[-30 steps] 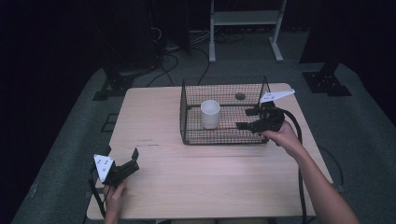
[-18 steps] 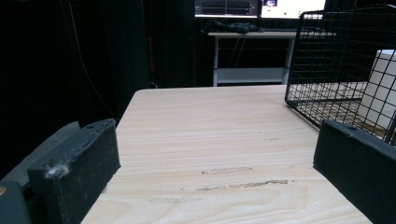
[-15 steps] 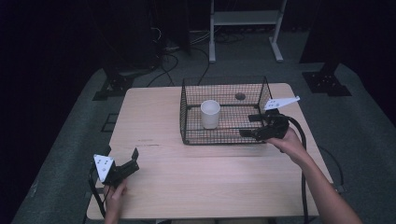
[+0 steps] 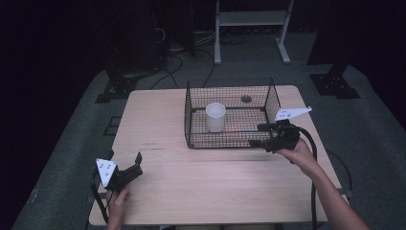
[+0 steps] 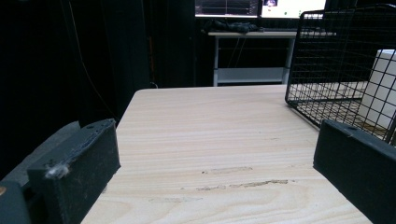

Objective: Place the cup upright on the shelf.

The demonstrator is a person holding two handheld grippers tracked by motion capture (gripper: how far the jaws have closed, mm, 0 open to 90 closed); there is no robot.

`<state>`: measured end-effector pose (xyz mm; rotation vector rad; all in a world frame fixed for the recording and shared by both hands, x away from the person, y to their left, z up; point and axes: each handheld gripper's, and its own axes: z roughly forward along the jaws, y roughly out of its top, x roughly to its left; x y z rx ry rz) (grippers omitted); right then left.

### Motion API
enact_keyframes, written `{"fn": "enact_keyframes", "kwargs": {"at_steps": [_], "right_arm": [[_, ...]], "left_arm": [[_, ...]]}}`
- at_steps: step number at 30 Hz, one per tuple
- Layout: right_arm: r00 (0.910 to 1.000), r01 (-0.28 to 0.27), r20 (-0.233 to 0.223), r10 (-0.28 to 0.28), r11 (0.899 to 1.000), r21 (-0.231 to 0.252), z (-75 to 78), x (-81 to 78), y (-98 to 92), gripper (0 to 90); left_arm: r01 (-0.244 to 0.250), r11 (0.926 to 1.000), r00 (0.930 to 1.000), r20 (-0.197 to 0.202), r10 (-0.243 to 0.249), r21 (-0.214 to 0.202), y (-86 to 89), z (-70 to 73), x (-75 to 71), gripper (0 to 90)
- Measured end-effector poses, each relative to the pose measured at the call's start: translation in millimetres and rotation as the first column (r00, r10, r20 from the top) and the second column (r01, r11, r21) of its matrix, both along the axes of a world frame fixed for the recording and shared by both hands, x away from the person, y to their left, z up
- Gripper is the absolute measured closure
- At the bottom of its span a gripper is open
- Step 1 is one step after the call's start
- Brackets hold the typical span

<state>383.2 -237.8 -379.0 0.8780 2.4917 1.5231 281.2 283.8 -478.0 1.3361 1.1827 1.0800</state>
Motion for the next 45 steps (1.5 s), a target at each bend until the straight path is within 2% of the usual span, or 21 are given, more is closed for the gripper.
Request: {"fn": "enact_keyframes", "kwargs": {"at_steps": [8, 17, 23, 27, 33, 38, 40, 45], "right_arm": [[1.0, 0.003, -0.004, -0.003, 1.0, -0.017, -5.0, -4.9, -3.7, 13.2], [1.0, -0.003, 0.003, 0.003, 1.0, -0.006, -10.6, -13.7, -7.5, 13.2], [0.9999, -0.011, 0.002, 0.011, 1.0, -0.029, -14.1, -20.1, -8.7, 13.2], [0.9999, -0.013, 0.009, 0.013, 1.0, -0.019, -17.4, -25.3, -10.3, 13.2], [1.0, -0.006, -0.005, 0.006, 1.0, -0.016, -24.4, -31.6, -15.6, 13.2], [0.9999, 0.006, 0.014, -0.006, 1.0, -0.02, -28.3, -38.8, -18.6, 13.2], [1.0, 0.005, -0.003, -0.005, 1.0, -0.021, -31.6, -40.7, -20.9, 13.2], [0.9994, 0.031, 0.018, -0.031, 0.999, -0.016, -35.8, -47.5, -26.3, 13.2]], "left_arm": [[-0.001, 1.0, 1.0, -0.002, 0.001, 0.005, 0.1, 0.1, -0.2, 0.0], [-0.001, 1.0, 1.0, -0.001, 0.001, 0.003, -0.1, 0.1, -0.1, 0.0], [-0.002, 1.0, 1.0, 0.0, 0.002, 0.005, -0.3, 0.0, -0.2, 0.0], [-0.002, 1.0, 1.0, 0.0, 0.002, 0.004, -0.2, 0.0, -0.2, 0.0], [-0.002, 1.0, 1.0, 0.0, 0.002, 0.005, -0.3, 0.0, -0.2, 0.0], [-0.002, 1.0, 1.0, 0.0, 0.002, 0.005, -0.3, 0.1, -0.3, 0.0], [-0.002, 1.0, 1.0, 0.0, 0.002, 0.004, -0.2, 0.0, -0.3, 0.0], [-0.003, 1.0, 1.0, 0.0, 0.003, 0.005, -0.4, 0.0, -0.2, 0.0]]}}
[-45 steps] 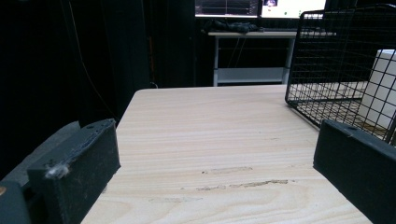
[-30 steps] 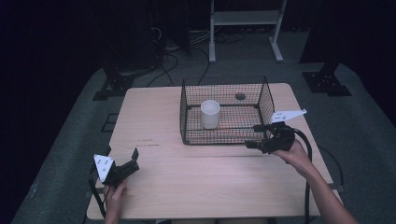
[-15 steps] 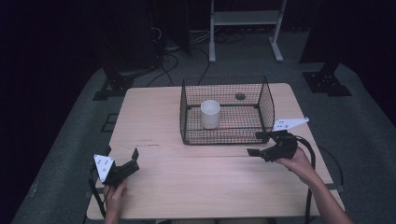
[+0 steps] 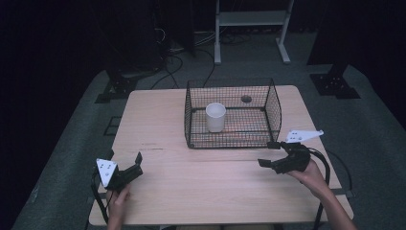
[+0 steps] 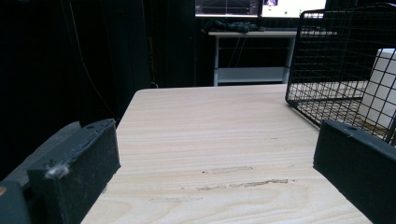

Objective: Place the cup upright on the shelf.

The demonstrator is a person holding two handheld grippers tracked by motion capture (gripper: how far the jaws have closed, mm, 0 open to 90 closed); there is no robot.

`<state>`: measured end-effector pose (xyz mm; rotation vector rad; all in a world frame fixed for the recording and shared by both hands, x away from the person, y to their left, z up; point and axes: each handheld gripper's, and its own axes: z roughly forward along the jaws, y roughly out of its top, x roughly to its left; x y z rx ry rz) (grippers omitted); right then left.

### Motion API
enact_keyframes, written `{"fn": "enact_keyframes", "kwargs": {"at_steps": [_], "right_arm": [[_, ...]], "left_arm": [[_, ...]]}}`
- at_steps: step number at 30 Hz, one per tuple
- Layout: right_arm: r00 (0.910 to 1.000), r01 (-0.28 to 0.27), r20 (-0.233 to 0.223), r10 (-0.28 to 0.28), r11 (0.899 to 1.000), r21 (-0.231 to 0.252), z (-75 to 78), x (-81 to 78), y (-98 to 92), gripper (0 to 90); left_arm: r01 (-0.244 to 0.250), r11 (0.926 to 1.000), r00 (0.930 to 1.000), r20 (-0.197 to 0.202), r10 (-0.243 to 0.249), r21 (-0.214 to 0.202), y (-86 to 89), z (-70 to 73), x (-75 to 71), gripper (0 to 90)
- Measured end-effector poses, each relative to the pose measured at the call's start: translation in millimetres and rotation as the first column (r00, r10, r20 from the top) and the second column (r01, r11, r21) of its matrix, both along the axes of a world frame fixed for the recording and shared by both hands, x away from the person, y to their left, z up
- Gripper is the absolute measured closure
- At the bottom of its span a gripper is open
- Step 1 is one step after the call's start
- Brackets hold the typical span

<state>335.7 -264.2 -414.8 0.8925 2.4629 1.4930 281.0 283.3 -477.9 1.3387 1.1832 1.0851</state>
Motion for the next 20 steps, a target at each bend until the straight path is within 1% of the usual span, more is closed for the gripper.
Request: {"fn": "enact_keyframes", "kwargs": {"at_steps": [1, 3, 6, 8, 9, 10, 12, 15, 16, 17, 18, 19, 20], "right_arm": [[1.0, 0.003, -0.001, -0.003, 1.0, -0.007, -1.5, -0.9, -0.8, 13.2], [0.9999, 0.007, -0.011, -0.007, 1.0, -0.004, -4.4, -2.9, -2.8, 13.2], [0.9995, 0.028, 0.011, -0.028, 0.999, -0.016, -8.0, -7.7, -5.2, 13.2], [0.9989, 0.045, 0.018, -0.044, 0.998, -0.044, -12.5, -10.6, -6.4, 13.2], [0.9989, 0.047, 0.006, -0.047, 0.998, -0.029, -14.9, -11.8, -7.7, 13.2], [0.9987, 0.051, 0.008, -0.05, 0.999, -0.018, -16.8, -13.6, -9.0, 13.2], [0.9971, 0.069, 0.033, -0.068, 0.998, -0.014, -19.5, -19.9, -10.2, 13.2], [0.9946, 0.092, 0.048, -0.092, 0.996, -0.001, -25.8, -29.6, -10.9, 13.2], [0.9921, 0.109, 0.06, -0.11, 0.994, 0.005, -28.0, -33.9, -11.2, 13.2], [0.9877, 0.134, 0.078, -0.136, 0.991, 0.023, -31.2, -38.6, -12.1, 13.2], [0.9839, 0.154, 0.084, -0.158, 0.987, 0.054, -35.0, -43.0, -13.3, 13.2], [0.9807, 0.171, 0.084, -0.177, 0.983, 0.072, -38.6, -47.7, -13.8, 13.2], [0.9776, 0.183, 0.095, -0.188, 0.981, 0.062, -40.5, -52.3, -12.7, 13.1]], "left_arm": [[0.0, 1.0, 1.0, 0.0, 0.0, 0.001, 0.0, 0.0, 0.0, 0.0], [0.0, 1.0, 1.0, 0.0, 0.0, 0.0, 0.0, 0.0, 0.1, 0.0], [0.0, 1.0, 1.0, 0.0, 0.0, 0.0, 0.0, 0.0, 0.1, 0.0], [-0.001, 1.0, 1.0, 0.0, 0.001, 0.001, -0.1, 0.0, 0.0, 0.0], [0.0, 1.0, 1.0, 0.0, 0.0, 0.001, -0.1, 0.0, 0.0, 0.0], [0.0, 1.0, 1.0, 0.0, 0.0, 0.001, -0.1, 0.0, 0.1, 0.0], [0.0, 1.0, 1.0, 0.0, 0.0, 0.0, -0.1, 0.0, 0.1, 0.0], [-0.001, 1.0, 1.0, 0.0, 0.001, 0.0, 0.0, 0.0, 0.1, 0.0], [-0.001, 1.0, 1.0, -0.001, 0.001, 0.0, 0.0, 0.0, 0.2, 0.0], [-0.002, 1.0, 1.0, -0.001, 0.002, 0.0, 0.0, 0.0, 0.1, 0.0], [-0.003, 1.0, 1.0, -0.001, 0.003, 0.0, 0.1, 0.0, 0.1, 0.0], [-0.002, 1.0, 1.0, 0.001, 0.002, 0.0, 0.2, 0.0, 0.1, 0.0], [0.0, 1.0, 1.0, 0.0, 0.0, 0.0, 0.4, 0.0, 0.2, 0.0]]}}
